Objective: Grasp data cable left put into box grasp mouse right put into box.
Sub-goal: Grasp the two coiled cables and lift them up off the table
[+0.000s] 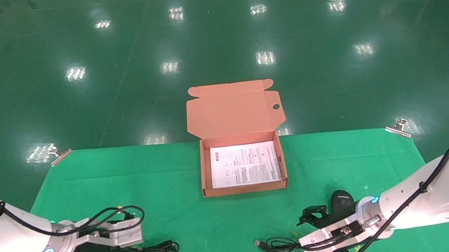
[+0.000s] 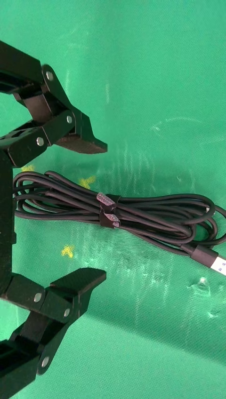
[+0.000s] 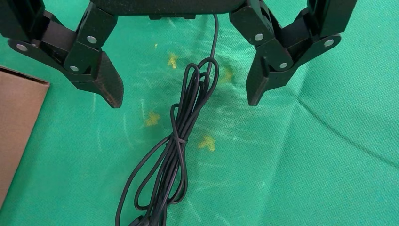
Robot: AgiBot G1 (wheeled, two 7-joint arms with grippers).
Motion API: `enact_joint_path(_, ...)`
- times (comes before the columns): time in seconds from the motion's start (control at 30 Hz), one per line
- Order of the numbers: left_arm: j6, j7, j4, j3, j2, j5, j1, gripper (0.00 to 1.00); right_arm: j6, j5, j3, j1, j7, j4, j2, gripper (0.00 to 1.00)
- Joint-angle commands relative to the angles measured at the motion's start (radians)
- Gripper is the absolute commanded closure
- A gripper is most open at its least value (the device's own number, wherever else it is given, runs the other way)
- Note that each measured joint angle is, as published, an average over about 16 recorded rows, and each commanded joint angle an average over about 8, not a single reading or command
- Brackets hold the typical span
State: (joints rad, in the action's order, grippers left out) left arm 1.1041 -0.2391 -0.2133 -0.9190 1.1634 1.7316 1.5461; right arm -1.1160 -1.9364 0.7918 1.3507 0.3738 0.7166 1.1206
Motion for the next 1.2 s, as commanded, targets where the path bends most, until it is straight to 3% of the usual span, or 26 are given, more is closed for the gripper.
enact_joint_path(0.03,0.001,0.001,-0.004,0.0,-0.001,0.0,0.0,1.0,-0.001,0.001,0.0,0.0,-0.001,0.002,-0.001,1.0)
enact_joint_path(1.2,0.007,0.004,-0.019,-0.001,-0.004,0.0,0.0,1.0,-0.008,0.004,-0.003,0.001,-0.003,0.012,-0.007,1.0)
